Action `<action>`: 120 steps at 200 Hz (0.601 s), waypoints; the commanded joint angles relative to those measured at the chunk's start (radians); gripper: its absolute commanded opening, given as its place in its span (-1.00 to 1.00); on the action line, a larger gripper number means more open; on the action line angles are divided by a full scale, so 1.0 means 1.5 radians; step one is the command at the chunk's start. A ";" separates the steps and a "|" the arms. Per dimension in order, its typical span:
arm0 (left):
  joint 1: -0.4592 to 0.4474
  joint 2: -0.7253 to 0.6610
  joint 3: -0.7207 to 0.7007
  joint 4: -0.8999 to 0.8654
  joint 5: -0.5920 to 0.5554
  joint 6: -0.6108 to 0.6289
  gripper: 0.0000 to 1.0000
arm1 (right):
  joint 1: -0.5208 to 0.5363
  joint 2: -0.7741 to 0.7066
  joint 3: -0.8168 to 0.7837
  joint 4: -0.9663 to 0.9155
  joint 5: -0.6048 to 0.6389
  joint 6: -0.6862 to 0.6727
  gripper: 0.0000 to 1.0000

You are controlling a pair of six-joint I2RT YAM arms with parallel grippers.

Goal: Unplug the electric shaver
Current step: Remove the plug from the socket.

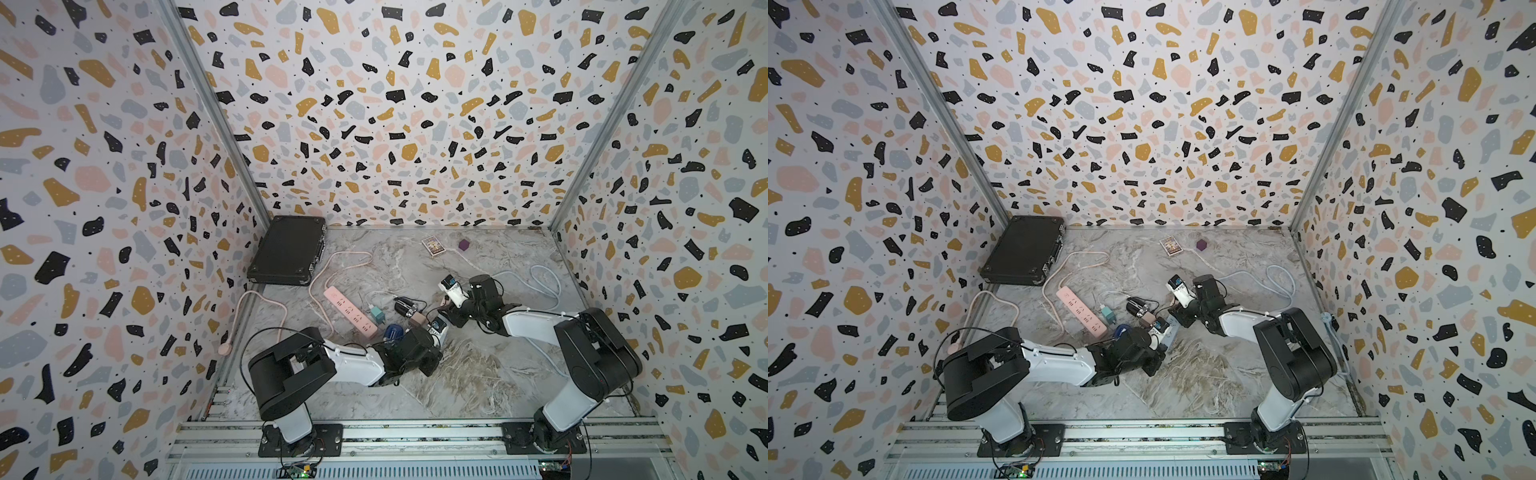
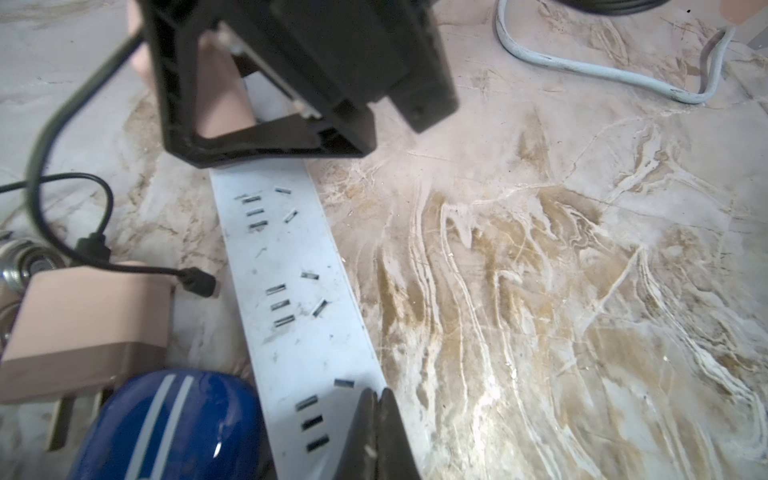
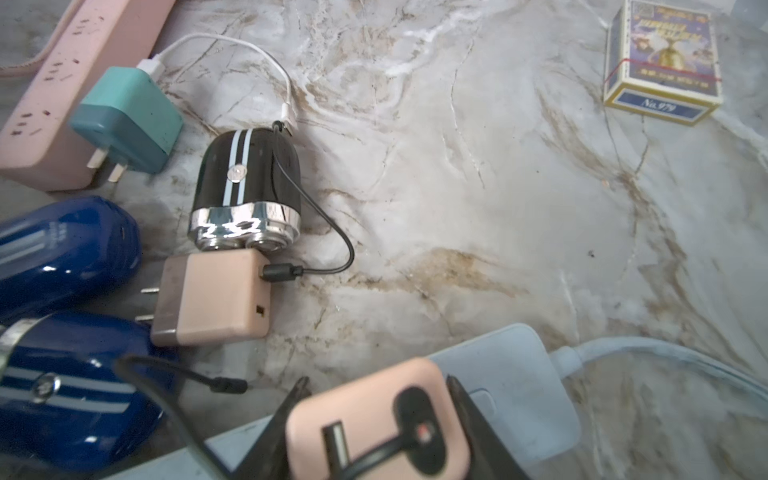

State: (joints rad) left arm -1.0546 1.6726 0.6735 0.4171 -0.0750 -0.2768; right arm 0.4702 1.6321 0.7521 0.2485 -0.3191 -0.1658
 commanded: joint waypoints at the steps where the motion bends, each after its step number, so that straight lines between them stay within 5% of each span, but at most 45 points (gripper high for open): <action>1: 0.001 -0.013 -0.016 -0.042 -0.013 0.005 -1.00 | 0.003 -0.072 -0.027 -0.024 0.010 0.039 -0.92; 120: 0.001 -0.007 0.051 -0.049 -0.010 0.048 -1.00 | 0.069 -0.080 -0.093 -0.007 0.080 0.126 -1.00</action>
State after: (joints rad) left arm -1.0557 1.6516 0.7326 0.3332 -0.0872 -0.2234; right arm 0.5587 1.4937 0.6159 0.2371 -0.2024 -0.0254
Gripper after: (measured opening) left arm 0.047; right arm 0.482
